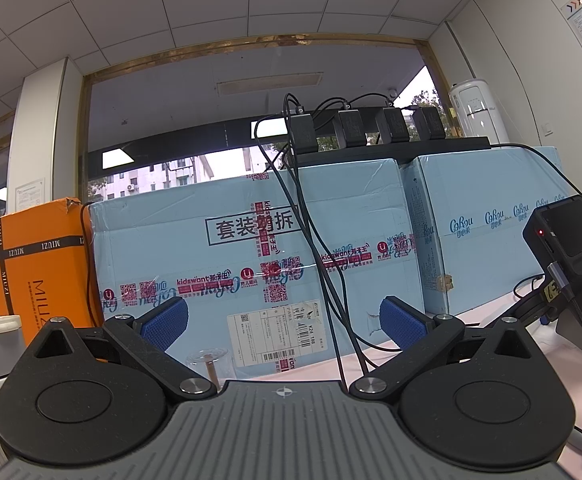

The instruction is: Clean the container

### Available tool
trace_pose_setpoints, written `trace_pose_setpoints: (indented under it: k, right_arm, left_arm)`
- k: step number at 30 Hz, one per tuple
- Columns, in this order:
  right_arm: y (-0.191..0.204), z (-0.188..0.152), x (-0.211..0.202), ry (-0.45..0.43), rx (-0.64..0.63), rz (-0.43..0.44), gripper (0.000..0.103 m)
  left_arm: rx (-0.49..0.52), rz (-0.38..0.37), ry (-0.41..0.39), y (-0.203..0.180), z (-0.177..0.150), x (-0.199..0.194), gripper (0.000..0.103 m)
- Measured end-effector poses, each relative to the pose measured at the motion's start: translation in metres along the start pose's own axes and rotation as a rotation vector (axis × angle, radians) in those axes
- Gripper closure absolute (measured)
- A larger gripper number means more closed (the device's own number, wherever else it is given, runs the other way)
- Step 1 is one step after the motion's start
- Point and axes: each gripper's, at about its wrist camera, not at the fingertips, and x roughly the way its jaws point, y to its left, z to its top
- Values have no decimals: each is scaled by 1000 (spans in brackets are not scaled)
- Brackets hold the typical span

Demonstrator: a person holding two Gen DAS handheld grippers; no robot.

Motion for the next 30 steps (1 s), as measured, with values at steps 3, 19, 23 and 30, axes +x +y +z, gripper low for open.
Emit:
trace_pose_setpoints:
  k: [3, 19, 23, 30]
  right_arm:
    - [0, 0, 0, 0, 0, 0, 0]
    - [-2, -1, 2, -1, 5, -2, 0]
    - [-2, -1, 1, -1, 5, -2, 0]
    - [-2, -1, 1, -1, 5, -2, 0]
  left_arm:
    - [0, 0, 0, 0, 0, 0, 0]
    - [2, 0, -5, 0, 0, -1, 0]
    - [2, 0, -5, 1, 0, -1, 0]
    - [2, 0, -5, 1, 0, -1, 0]
